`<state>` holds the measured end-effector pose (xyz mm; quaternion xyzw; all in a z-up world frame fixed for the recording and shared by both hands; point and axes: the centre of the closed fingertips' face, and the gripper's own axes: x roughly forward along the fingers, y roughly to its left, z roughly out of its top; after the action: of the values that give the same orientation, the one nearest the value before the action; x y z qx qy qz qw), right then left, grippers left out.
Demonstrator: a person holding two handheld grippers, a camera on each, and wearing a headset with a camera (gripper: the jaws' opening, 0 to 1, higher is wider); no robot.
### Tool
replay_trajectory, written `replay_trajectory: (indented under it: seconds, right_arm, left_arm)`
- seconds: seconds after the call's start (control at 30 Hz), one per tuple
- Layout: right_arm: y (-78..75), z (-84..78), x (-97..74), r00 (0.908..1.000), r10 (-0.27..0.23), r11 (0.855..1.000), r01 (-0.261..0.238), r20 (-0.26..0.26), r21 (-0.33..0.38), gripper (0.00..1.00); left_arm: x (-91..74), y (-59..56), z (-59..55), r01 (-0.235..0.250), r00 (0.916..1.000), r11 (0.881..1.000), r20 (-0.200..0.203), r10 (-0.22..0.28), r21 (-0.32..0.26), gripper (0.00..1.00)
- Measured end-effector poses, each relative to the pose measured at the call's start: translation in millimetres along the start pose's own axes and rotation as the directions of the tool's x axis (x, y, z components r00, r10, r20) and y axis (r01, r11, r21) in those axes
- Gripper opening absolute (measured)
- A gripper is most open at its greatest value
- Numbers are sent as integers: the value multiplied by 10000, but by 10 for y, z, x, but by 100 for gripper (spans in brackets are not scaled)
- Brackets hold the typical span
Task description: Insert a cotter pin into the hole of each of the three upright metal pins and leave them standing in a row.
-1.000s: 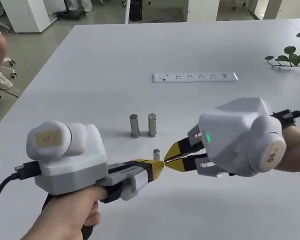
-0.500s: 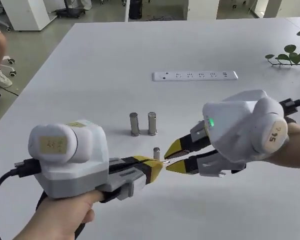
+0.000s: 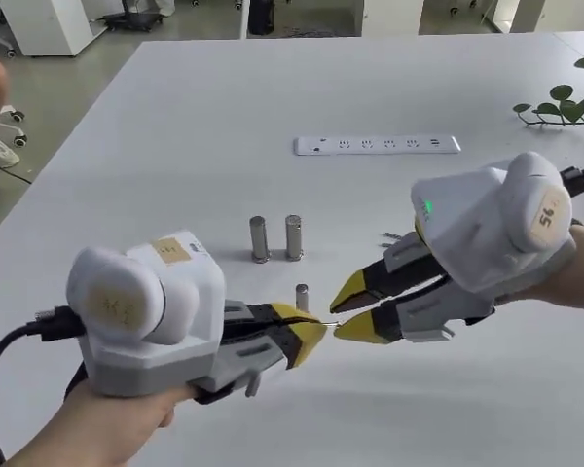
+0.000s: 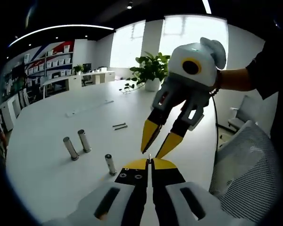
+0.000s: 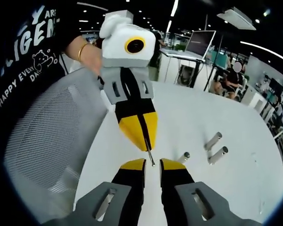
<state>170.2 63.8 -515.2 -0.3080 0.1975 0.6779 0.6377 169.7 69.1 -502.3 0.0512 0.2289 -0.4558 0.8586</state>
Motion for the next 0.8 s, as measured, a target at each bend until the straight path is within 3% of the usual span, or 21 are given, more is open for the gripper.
replay_trajectory:
  seconds: [0.47,0.8]
  right_arm:
    - [247,-44,4,9914,1287,9907,-1295,224,428,2]
    - [357,-42,-28,9834,1794,9827,-1804,274,413,0]
  left_arm:
    - [-17,-218,2,1114,9937,9914,16,-1118,691,0]
    - [-15,-326,-10,1682,9856,9841,77,-1689,574,0]
